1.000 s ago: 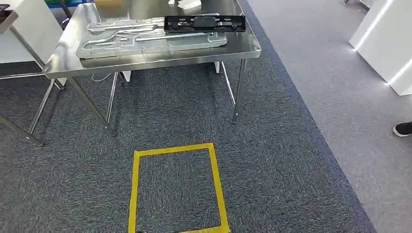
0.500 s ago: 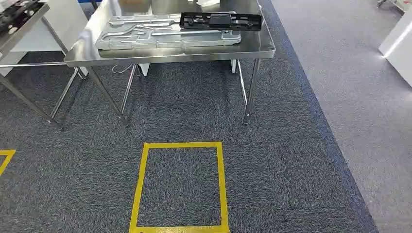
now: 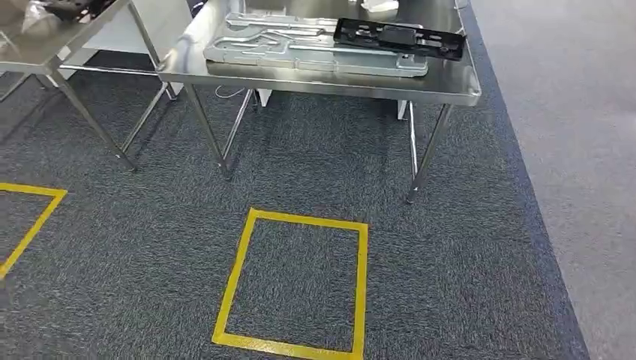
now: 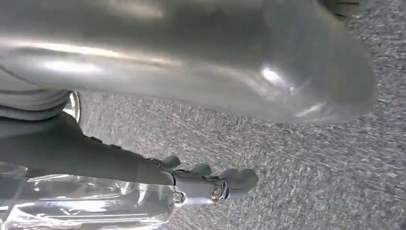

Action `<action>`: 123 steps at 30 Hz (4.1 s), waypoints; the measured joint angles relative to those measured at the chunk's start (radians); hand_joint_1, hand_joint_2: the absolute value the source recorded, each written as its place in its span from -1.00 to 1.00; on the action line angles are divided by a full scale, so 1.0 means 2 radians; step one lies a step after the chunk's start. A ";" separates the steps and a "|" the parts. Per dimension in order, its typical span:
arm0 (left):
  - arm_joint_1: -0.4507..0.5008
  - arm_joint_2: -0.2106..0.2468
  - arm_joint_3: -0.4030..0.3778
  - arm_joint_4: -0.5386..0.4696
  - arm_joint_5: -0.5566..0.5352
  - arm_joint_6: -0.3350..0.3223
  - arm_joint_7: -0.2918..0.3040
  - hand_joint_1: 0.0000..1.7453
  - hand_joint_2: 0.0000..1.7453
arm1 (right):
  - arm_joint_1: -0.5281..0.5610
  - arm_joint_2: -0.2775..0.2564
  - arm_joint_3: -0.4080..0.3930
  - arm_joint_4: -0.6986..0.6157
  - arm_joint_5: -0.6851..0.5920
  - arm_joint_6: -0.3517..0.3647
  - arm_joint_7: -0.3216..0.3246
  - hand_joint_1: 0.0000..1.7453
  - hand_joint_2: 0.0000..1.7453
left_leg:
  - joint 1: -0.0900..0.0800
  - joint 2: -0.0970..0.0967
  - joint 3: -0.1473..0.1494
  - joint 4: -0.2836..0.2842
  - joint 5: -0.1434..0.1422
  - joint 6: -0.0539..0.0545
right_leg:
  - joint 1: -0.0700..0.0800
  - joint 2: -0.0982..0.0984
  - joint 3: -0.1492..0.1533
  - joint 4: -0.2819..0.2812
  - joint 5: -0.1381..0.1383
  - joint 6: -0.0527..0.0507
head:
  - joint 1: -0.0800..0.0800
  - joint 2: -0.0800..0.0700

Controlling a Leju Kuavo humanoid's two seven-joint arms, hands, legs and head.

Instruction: Take the parts from the cabinet and place them on the table.

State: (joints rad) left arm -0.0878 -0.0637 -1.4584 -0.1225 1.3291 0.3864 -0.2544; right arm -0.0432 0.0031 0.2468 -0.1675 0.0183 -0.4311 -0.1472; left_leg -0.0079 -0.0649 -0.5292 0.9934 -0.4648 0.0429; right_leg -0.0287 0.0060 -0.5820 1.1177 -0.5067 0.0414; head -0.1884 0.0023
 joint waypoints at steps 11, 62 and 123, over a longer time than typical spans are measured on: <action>-0.002 0.000 0.000 0.000 0.001 0.001 0.000 -1.00 -1.00 | 0.004 0.001 0.001 0.002 0.001 0.002 0.005 -1.00 -1.00 | 0.006 0.026 -0.078 0.150 -0.074 -0.031 | 0.004 -0.019 0.018 -0.042 0.001 -0.031 | -0.001 0.000; 0.006 -0.005 0.019 0.000 0.048 0.010 -0.006 -1.00 -1.00 | 0.000 0.002 0.030 0.002 0.042 0.003 0.010 -1.00 -1.00 | 0.006 -0.015 -0.013 0.010 0.000 -0.008 | 0.000 0.014 0.004 -0.020 0.009 -0.004 | 0.000 0.000; 0.013 -0.008 0.051 0.001 0.077 0.030 -0.045 -1.00 -1.00 | 0.010 -0.028 0.008 0.006 0.001 -0.009 0.043 -1.00 -1.00 | 0.008 -0.010 -0.012 0.005 0.005 -0.012 | -0.002 0.007 0.002 -0.009 0.000 -0.004 | -0.001 0.000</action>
State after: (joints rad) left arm -0.0612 -0.0801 -1.3573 -0.1209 1.4836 0.4463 -0.3446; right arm -0.0234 -0.0534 0.2621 -0.1556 0.0210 -0.4490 -0.0603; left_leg 0.0077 -0.0840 -0.5529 1.0042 -0.4546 0.0179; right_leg -0.0335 0.0193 -0.5789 1.1005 -0.5077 0.0330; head -0.1896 0.0023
